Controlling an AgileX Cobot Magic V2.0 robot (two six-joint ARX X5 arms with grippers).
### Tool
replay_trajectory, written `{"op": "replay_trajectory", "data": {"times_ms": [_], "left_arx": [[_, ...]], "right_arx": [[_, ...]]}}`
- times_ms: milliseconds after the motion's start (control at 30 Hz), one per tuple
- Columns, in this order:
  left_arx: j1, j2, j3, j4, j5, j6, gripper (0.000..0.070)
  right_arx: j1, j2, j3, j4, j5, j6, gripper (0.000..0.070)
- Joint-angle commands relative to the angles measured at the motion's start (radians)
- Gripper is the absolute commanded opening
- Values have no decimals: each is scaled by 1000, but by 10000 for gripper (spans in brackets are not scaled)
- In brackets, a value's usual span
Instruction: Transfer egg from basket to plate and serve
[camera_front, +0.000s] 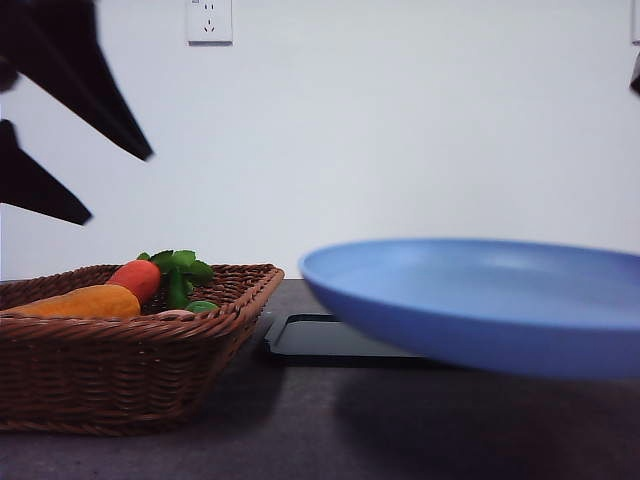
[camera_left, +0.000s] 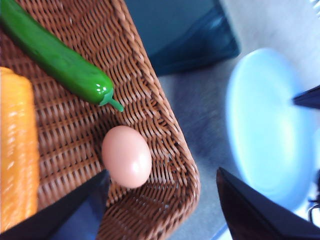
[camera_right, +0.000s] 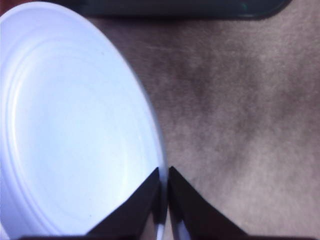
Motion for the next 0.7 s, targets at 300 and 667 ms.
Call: {"op": "replay_trajectory", "data": {"times_ms": [300,667], "left_arx": [[-115,301,149,-33,-127,69,439],[-118,446,189,-40,-131,86,439]], "right_arx": [[-2,-135,4,-50,37,-14,0],[-2,-167,4,-63,44,-15,0]]}}
